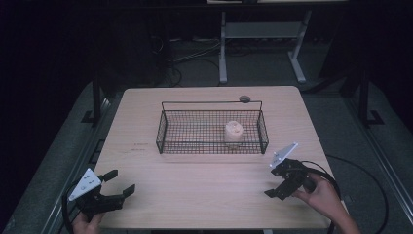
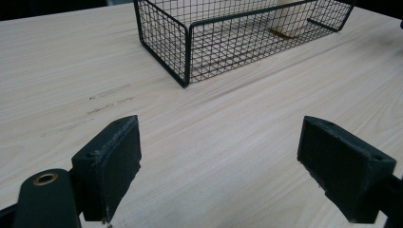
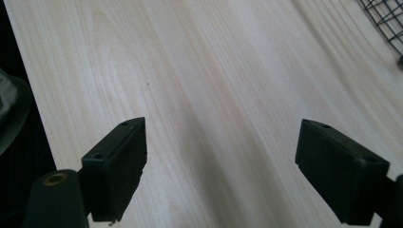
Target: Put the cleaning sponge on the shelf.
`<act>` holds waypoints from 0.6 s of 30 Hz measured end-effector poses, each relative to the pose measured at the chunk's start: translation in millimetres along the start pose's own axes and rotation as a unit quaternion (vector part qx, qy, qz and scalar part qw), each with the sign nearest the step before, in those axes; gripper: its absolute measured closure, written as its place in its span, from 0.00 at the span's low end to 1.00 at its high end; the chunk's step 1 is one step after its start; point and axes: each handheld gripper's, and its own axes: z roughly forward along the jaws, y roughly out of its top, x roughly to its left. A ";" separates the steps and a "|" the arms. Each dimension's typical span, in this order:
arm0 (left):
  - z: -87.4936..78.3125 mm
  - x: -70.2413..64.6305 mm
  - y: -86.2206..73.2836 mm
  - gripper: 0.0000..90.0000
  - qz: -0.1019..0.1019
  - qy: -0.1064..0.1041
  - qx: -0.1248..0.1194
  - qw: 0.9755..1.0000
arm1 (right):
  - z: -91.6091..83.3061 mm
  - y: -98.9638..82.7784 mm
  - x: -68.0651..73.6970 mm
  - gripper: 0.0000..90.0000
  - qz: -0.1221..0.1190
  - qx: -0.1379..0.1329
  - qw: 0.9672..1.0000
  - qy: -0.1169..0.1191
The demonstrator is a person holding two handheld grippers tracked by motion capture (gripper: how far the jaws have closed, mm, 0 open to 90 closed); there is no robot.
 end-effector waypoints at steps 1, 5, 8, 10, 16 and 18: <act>0.0 0.0 0.0 0.15 0.000 0.000 0.000 1.000 | -0.2 -2.5 0.7 0.19 0.002 -0.002 1.000 -0.001; 0.9 0.0 0.1 0.15 0.000 -0.001 0.001 1.000 | -1.1 -11.0 4.2 0.19 0.007 -0.006 1.000 -0.008; 1.8 -0.8 0.7 0.15 0.002 -0.002 0.000 1.000 | -2.9 -16.1 8.1 0.19 0.010 -0.011 1.000 -0.010; 2.4 -1.4 0.9 0.15 0.002 -0.003 0.002 1.000 | -3.9 -19.6 9.9 0.19 0.013 -0.019 1.000 -0.011; 3.8 -2.0 1.1 0.15 0.004 -0.005 0.004 1.000 | -1.4 -29.8 14.9 0.19 0.018 -0.035 0.999 -0.012; 4.2 -1.9 1.2 0.15 0.003 -0.003 0.003 1.000 | -0.7 -32.0 16.6 0.19 0.017 -0.039 0.999 -0.011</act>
